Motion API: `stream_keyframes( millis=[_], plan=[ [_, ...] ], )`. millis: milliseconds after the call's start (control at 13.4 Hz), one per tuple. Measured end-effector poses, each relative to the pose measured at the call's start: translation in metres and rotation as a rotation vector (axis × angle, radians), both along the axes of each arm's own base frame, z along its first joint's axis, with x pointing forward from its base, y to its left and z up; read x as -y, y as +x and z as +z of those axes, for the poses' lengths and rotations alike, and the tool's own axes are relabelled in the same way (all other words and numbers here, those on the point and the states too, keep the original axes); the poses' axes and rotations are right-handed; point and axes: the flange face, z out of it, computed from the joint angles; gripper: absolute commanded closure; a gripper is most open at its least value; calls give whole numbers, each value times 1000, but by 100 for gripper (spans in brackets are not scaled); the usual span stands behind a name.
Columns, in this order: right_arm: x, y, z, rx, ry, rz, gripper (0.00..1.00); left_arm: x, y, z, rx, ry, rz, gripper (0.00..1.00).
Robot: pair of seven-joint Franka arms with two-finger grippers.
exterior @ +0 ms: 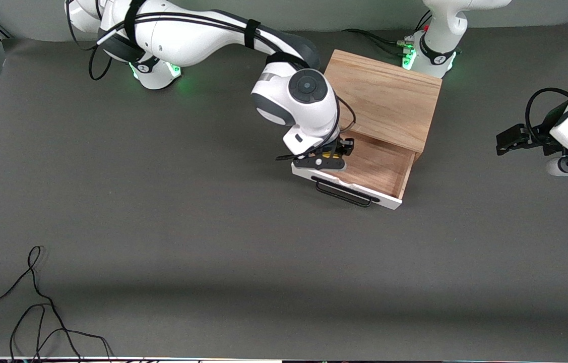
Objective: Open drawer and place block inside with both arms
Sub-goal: 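Carry the yellow cube with the right gripper over the open drawer, then lower the cube into the drawer and open the right gripper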
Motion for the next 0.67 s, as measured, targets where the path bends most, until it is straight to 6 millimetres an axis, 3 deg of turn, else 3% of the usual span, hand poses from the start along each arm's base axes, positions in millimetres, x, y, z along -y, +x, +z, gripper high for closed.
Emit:
stream_keyframes(
  millis=[521,595,670],
  plan=[
    [-16,-14,-43,12,-25,-5,79,0,0,0,0,0,0,0],
    [-18,-15,-47,11,-29,-5,67,0,0,0,0,0,0,0],
    [-19,-16,-49,10,-30,-4,62,0,0,0,0,0,0,0]
  ],
)
